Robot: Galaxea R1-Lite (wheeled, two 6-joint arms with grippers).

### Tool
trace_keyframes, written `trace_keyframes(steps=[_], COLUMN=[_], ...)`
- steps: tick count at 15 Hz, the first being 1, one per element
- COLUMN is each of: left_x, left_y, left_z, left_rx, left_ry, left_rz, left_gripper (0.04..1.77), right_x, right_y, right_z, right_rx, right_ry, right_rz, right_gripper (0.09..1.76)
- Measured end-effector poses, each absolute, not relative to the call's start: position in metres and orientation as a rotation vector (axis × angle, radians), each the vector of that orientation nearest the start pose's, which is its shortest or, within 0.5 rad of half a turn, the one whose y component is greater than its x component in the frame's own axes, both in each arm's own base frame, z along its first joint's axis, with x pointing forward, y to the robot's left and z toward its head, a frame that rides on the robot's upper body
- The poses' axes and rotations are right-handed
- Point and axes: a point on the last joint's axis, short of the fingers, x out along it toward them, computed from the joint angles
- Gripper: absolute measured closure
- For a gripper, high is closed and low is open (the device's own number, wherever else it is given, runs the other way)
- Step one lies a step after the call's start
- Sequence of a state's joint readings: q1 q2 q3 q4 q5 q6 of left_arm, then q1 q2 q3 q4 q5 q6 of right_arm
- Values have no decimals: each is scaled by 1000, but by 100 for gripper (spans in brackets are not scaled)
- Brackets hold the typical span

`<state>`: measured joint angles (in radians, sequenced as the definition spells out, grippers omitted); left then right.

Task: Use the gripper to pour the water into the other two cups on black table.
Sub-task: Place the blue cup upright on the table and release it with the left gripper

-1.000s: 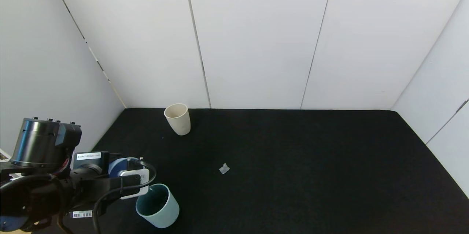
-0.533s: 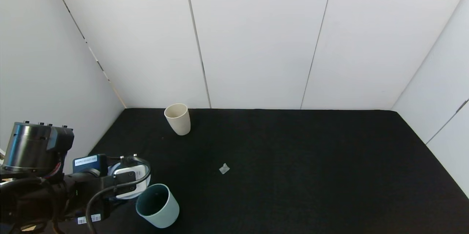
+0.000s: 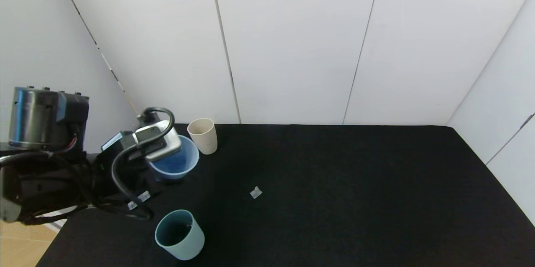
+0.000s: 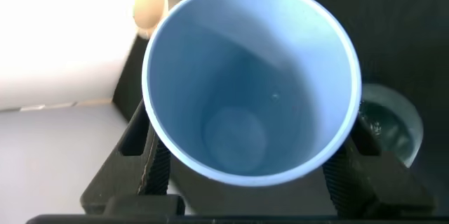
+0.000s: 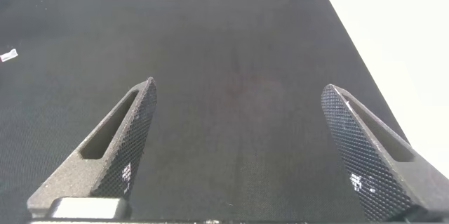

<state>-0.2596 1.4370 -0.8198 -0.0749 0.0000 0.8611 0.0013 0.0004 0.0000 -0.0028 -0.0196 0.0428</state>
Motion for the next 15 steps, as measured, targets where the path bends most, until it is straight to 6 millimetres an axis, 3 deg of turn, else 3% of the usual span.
trace_keyframes(steps=[3, 7, 11, 15], left_x=[248, 282, 322, 353], left_y=[-89, -143, -195, -225], left_z=[220, 230, 218, 192], left_rx=[770, 527, 326, 180], left_ry=[351, 336, 317, 317], left_rz=[-497, -543, -570, -565], left_gripper=[59, 59, 59, 59], right_x=[-23, -23, -23, -23], right_y=[0, 0, 0, 0], right_z=[76, 76, 76, 76], right_rx=[42, 43, 42, 42], right_ry=[-2, -3, -2, -3], right_rz=[-18, -18, -18, -19], right_gripper=[14, 14, 14, 14])
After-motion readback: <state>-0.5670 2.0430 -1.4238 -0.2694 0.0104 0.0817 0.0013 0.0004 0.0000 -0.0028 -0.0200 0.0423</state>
